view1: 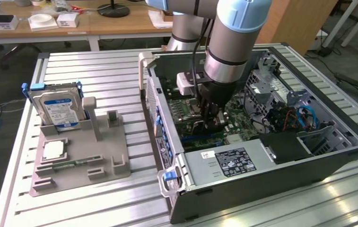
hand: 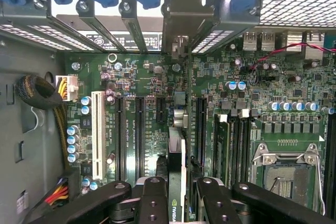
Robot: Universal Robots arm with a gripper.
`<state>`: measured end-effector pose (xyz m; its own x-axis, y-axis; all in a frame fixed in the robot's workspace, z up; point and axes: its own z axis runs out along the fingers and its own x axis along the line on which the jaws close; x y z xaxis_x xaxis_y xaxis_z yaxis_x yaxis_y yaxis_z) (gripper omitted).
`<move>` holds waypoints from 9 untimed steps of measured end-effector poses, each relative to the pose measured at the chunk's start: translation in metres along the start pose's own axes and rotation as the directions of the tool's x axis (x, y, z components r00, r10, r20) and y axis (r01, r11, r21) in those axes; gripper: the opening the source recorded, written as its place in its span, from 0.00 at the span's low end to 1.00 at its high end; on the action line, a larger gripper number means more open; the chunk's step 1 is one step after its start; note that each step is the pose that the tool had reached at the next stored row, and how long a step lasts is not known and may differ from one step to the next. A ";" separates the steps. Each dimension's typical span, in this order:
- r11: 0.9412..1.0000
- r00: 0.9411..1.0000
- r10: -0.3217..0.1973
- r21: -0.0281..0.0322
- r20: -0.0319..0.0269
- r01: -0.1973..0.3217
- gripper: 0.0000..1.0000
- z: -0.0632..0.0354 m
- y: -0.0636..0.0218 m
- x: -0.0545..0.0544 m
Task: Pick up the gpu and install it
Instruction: 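Insert the gpu into the slot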
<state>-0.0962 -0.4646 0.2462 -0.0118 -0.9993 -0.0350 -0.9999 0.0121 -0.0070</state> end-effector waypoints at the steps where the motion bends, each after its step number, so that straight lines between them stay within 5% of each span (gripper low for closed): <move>1: 1.000 1.000 0.000 0.000 0.000 0.000 0.26 0.0007 0.0000 0.000; 9: 1.000 1.000 0.000 0.000 0.002 0.000 0.26 0.0020 0.0000 0.000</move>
<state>-0.0962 -0.4647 0.2442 -0.0118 -0.9992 -0.0373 -0.9999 0.0121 -0.0069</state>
